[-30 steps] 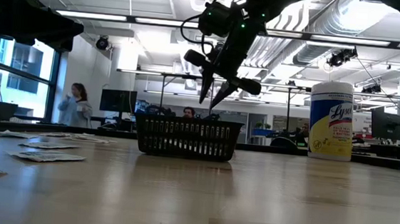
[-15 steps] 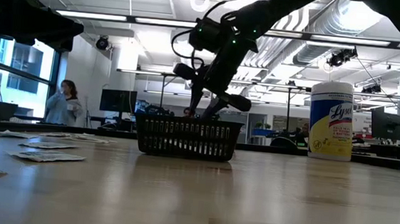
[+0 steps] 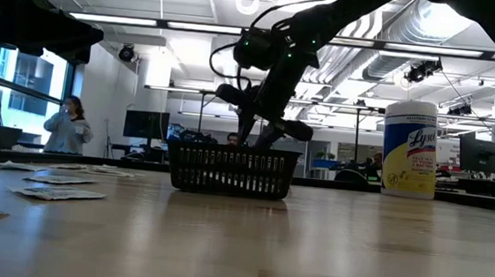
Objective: Pick & Place First Aid Supplies
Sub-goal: Put the bandage into the bottom black basket
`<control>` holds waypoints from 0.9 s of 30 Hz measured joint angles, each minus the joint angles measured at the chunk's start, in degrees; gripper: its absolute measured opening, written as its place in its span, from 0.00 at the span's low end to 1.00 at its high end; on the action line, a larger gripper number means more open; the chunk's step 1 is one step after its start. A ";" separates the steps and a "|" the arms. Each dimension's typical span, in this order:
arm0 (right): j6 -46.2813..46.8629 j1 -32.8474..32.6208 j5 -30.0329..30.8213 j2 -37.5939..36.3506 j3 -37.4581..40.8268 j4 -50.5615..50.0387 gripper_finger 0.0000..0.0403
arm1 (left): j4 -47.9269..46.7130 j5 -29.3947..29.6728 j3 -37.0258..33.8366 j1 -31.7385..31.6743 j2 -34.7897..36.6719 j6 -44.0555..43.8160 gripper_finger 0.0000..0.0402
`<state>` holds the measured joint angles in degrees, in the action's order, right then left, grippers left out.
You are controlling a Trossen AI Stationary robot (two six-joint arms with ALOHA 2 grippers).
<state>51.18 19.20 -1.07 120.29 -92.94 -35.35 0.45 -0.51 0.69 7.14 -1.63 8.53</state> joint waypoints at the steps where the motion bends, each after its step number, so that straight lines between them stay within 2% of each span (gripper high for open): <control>1: 0.02 -0.03 -0.61 0.25 0.01 -0.12 0.30 | 0.02 0.00 0.00 0.00 0.00 -0.01 0.23; 13: -0.38 -1.38 -1.07 5.02 0.01 -0.62 0.30 | 0.00 0.00 0.00 0.00 0.01 -0.02 0.23; 17: -1.50 -1.84 3.80 5.19 0.01 -2.82 0.30 | 0.01 0.00 0.00 0.00 0.01 -0.01 0.23; 22: -0.61 -2.01 6.13 4.89 -0.01 -11.10 0.30 | 0.00 0.00 0.00 0.00 0.02 -0.02 0.23; 27: 1.70 -2.66 10.17 4.85 -0.07 -25.33 0.30 | 0.00 0.00 0.00 0.00 0.00 0.00 0.23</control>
<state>52.88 16.54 9.10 125.14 -93.01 -60.68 0.45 -0.51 0.69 7.14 -1.63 8.53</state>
